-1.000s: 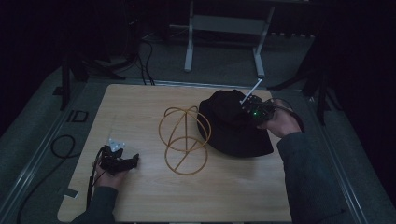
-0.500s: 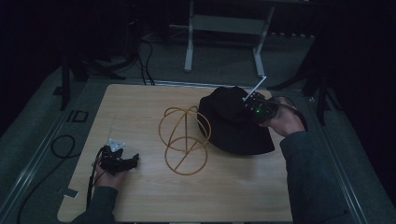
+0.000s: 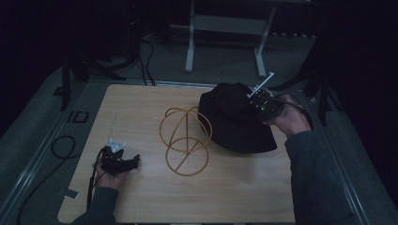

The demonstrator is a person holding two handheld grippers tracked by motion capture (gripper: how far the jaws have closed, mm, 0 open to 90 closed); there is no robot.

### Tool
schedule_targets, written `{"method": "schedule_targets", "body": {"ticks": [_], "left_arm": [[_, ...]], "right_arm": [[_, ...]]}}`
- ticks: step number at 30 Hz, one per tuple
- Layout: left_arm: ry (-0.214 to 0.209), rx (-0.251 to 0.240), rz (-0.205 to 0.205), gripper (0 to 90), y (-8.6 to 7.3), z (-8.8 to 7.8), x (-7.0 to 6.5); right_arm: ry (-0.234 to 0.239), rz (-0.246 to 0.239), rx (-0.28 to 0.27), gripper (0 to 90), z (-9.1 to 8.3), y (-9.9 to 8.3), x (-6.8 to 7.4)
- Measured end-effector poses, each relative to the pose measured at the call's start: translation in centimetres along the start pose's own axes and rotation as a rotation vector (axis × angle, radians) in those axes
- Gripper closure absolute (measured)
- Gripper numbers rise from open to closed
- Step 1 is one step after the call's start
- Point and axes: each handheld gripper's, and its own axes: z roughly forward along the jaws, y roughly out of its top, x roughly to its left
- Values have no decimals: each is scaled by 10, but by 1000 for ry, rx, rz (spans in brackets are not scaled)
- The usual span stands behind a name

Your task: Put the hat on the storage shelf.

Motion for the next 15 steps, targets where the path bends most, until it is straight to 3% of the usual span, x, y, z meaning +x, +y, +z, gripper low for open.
{"method": "schedule_targets", "body": {"ticks": [15], "left_arm": [[0,-3,-3,176,0,0,0]], "right_arm": [[2,3,-36,879,-16,-3,-3]]}}
